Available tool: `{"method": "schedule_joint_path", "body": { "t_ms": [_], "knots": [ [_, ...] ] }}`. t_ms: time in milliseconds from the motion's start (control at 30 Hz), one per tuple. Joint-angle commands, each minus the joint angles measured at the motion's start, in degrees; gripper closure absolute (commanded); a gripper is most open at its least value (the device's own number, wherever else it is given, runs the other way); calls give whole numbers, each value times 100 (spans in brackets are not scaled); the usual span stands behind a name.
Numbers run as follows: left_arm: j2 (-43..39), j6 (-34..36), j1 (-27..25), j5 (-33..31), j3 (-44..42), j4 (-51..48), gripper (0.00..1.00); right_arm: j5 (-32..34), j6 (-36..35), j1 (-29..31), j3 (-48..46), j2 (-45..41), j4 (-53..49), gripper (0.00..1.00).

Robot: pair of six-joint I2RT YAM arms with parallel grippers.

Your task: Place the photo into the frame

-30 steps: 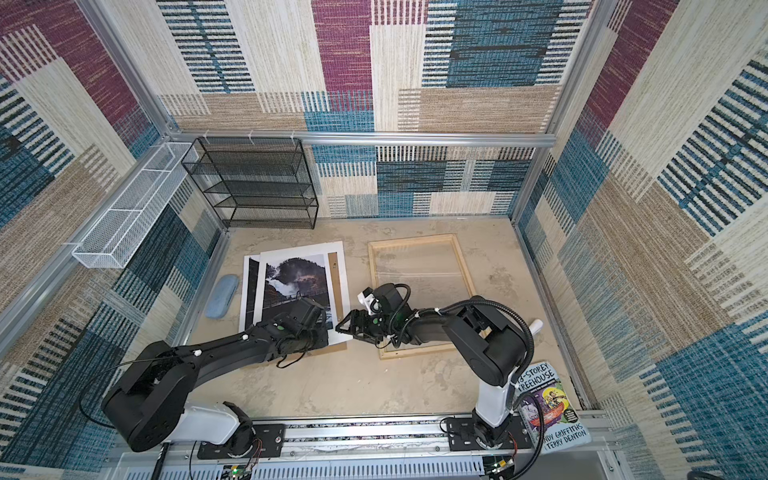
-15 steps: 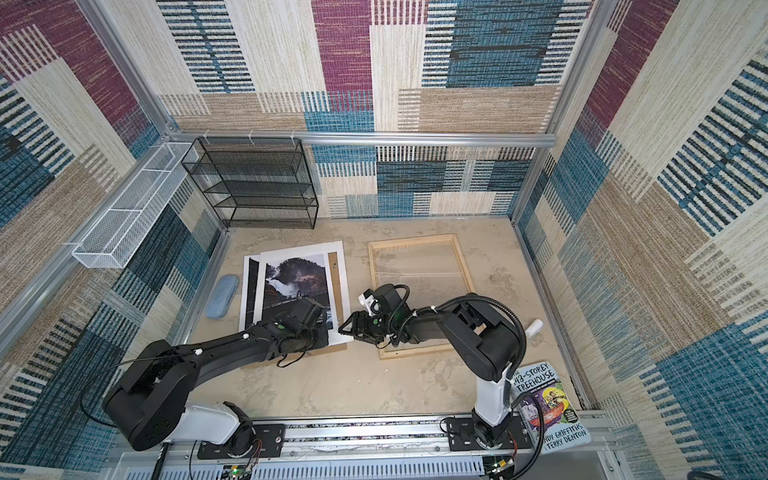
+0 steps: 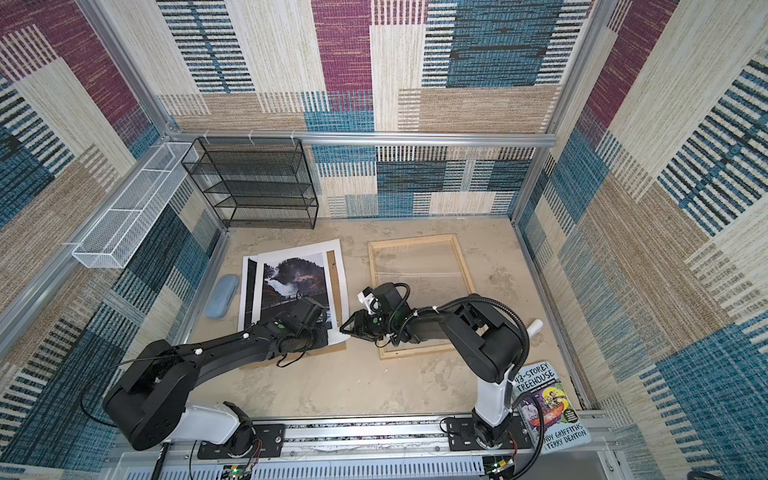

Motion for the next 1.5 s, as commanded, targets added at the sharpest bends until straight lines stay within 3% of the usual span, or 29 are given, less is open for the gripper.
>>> {"method": "schedule_joint_path", "body": {
  "t_ms": [0, 433, 967, 1467],
  "knots": [
    [77, 29, -5, 477, -60, -611, 74, -200, -64, 27, 42, -46, 508, 54],
    [10, 40, -9, 478, -78, -634, 74, -236, -94, 20, 168, 215, 556, 64],
    [-335, 54, -5, 281, 20, -816, 73, 2, -473, -64, 393, 279, -40, 100],
    [-641, 206, 4, -480, 591, -1578, 66, -102, -736, -424, 4, -455, -51, 100]
  ]
}}
